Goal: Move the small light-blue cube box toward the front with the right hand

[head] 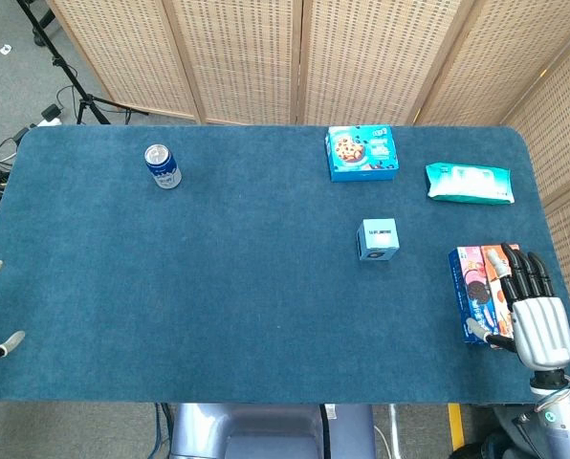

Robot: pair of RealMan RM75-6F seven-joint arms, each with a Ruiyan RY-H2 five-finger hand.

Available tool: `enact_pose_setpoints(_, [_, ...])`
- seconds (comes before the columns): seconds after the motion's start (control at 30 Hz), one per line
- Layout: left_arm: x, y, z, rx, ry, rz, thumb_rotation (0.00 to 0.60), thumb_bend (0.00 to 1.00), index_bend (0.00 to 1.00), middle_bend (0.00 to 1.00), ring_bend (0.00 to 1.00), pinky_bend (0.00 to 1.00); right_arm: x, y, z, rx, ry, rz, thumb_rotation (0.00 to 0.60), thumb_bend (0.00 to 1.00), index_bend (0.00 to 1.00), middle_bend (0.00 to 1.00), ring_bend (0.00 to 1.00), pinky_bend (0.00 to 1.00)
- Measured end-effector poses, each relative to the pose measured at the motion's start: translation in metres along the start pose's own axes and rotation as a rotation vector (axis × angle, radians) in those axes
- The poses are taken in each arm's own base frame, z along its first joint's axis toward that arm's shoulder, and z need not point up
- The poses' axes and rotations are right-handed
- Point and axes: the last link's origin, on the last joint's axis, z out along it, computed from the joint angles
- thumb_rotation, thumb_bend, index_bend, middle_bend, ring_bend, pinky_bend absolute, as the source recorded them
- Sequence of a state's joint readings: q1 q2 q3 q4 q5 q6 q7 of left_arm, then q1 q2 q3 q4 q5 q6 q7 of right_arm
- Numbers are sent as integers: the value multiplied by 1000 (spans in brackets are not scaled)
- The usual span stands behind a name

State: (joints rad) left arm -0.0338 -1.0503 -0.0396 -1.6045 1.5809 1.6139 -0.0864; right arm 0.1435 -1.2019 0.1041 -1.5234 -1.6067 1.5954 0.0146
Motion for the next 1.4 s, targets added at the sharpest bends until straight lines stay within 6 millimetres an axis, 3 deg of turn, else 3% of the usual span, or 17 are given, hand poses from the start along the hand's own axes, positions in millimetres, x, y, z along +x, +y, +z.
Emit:
enact_pose_setpoints(0.43, [-1, 0, 1, 3, -3, 1, 600, 0, 0, 0, 0, 0, -4, -4, -1, 22, -24, 2, 600, 0, 0, 0, 0, 0])
enact_pose_setpoints(0.63, [1, -4, 6, 36, 7, -1, 600, 0, 0, 0, 0, 0, -16, -10, 17, 85, -108, 8, 600, 0, 0, 0, 0, 0])
enact_pose_setpoints(0.9, [-3, -3, 14, 57, 5, 21, 600, 0, 0, 0, 0, 0, -34, -28, 81, 210, -237, 4, 600, 0, 0, 0, 0, 0])
enact_pose_setpoints(1.17, [-7, 1, 19, 72, 14, 47, 600, 0, 0, 0, 0, 0, -62, -34, 149, 199, -338, -80, 600, 0, 0, 0, 0, 0])
enact_pose_setpoints(1.4, [-7, -2, 24, 95, 14, 42, 600, 0, 0, 0, 0, 0, -89, -41, 188, 161, -405, -141, 600, 0, 0, 0, 0, 43])
